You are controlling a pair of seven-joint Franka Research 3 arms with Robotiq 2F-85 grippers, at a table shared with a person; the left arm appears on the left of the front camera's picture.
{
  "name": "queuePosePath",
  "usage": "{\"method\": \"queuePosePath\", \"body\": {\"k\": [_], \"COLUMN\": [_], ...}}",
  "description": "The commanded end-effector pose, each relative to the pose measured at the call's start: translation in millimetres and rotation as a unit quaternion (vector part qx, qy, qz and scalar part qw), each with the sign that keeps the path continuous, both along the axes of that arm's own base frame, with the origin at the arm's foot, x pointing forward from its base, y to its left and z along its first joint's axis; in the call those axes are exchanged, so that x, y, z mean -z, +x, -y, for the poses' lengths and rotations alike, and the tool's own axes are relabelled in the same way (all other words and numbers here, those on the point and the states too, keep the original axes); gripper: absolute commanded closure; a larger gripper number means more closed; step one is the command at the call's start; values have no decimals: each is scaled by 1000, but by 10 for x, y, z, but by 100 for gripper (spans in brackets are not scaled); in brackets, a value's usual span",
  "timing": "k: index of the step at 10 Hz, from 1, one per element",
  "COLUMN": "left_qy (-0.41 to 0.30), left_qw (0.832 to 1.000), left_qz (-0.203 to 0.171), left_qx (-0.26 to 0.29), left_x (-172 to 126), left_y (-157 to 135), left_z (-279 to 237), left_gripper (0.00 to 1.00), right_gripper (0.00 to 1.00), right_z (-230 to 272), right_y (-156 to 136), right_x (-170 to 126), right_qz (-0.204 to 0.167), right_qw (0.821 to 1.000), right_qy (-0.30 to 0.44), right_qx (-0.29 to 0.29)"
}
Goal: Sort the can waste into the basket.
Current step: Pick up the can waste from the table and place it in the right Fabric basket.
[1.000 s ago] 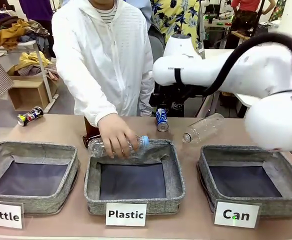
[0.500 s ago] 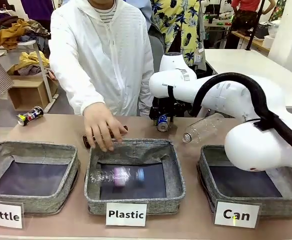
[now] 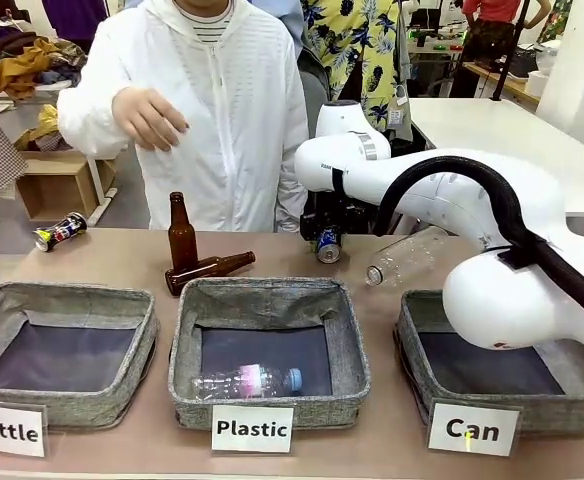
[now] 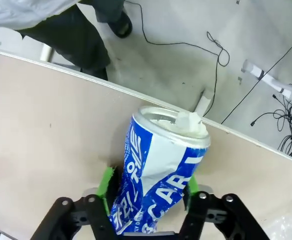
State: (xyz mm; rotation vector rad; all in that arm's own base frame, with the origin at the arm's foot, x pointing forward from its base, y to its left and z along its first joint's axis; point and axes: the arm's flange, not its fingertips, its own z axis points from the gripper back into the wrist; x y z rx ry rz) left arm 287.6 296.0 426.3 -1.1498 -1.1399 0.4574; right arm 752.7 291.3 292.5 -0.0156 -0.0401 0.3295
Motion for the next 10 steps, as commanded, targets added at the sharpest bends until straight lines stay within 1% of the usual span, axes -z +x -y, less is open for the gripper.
{"method": "queuePosePath", "body": {"k": [1,2,3,4,5,6,7,8,9,10], "left_qy": [6,6,6,6,6,6,6,6,6,6], "left_qw": [1000,1000,1000,1000,1000,1000,1000,1000,1000,1000], "left_qz": [4,4,4,4,4,4,4,4,4,4], "left_qx": [-3,-3,-3,-3,-3,-3,-3,-3,-3,-3], "left_x": [-5,-5,-5,-5,-5,-5,-5,-5,-5,-5], "left_y": [-16,-16,-16,-16,-16,-16,-16,-16,-16,-16], "left_z": [5,5,5,5,5,5,5,5,5,5], "left_gripper": [0,0,0,0,0,0,0,0,0,0], "right_gripper": [100,86,96,100,100,100,100,63,63,63], "right_z": [-182,-178,-155,-86,69,306,564,878,1161,1429], "right_y": [476,471,454,401,308,150,-129,-613,-1075,-1498], "right_x": [42,36,-26,-193,-480,-841,-1252,-1673,-1893,-1994], "right_qz": [-3,-4,0,3,10,11,5,-21,-48,-65], "right_qw": [1000,1000,1000,1000,999,997,987,962,938,918], "right_qy": [-20,-20,-16,-8,3,24,71,102,96,98], "right_qx": [-1,-1,-5,-21,-39,-69,-142,-252,-330,-380]}}
